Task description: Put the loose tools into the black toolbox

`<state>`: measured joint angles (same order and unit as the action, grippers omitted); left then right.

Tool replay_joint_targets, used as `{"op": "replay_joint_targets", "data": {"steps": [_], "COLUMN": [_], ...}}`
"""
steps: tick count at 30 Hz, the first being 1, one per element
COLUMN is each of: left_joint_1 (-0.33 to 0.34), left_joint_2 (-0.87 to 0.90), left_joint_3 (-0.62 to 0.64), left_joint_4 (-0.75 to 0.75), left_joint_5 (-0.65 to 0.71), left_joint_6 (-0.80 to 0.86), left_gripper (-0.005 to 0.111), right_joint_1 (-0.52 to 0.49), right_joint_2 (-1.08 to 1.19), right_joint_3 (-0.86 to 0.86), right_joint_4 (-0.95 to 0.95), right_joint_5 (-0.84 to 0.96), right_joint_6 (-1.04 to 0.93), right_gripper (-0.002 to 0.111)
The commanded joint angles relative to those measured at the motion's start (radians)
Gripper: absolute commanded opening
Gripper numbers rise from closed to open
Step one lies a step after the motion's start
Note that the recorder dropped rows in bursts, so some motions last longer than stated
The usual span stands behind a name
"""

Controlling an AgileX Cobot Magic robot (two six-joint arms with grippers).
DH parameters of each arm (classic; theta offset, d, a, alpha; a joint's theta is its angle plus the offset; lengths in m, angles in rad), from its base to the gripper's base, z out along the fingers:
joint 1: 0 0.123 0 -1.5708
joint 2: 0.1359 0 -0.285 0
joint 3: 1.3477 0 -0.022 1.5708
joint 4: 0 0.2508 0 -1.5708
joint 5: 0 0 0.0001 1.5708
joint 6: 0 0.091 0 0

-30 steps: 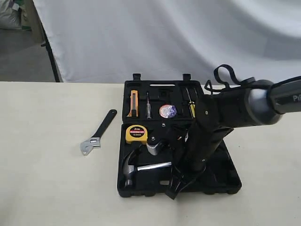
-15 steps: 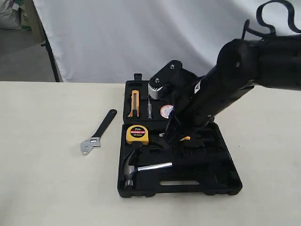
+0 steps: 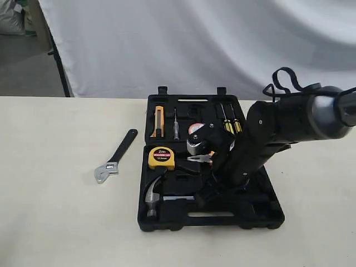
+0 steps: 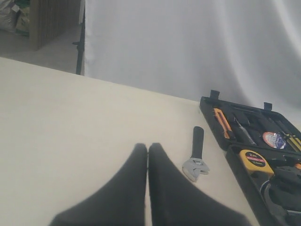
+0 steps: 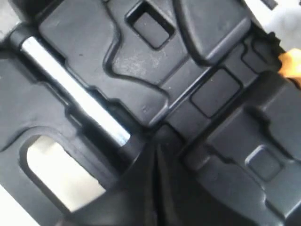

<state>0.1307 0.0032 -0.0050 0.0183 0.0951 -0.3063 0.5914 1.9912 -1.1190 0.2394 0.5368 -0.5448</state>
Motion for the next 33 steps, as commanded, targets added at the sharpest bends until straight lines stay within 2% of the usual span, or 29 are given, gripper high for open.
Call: {"op": "replay_joint_targets", "data": {"steps": [1,10,18,33], "left_joint_1": [0.025,0.025,0.025,0.025], "left_joint_2": [-0.003,-0.003,-0.003,-0.003], "left_joint_3": [-0.003,-0.003,-0.003,-0.003], "left_joint_4": [0.004,0.004,0.004,0.004], "left_joint_5": [-0.007,-0.007,-0.007,-0.007], "left_joint_6": [-0.005,-0.005,-0.005,-0.005], "left_gripper": [0.001,0.001,0.001,0.001], "right_joint_1": [-0.022,-0.022,-0.022,-0.022], "right_joint_2": [0.107,-0.037,-0.052,-0.052], "right_joint_3": [0.045,0.045,0.052,0.052], "right_joint_4": [-0.076,-0.058,-0.068,-0.057], "right_joint_5": [0.063,0.031,-0.182,-0.188], "right_joint_6": [-0.002,-0.002,-0.008,0.000], "right_gripper": [0.000,0.000,0.000,0.000]}}
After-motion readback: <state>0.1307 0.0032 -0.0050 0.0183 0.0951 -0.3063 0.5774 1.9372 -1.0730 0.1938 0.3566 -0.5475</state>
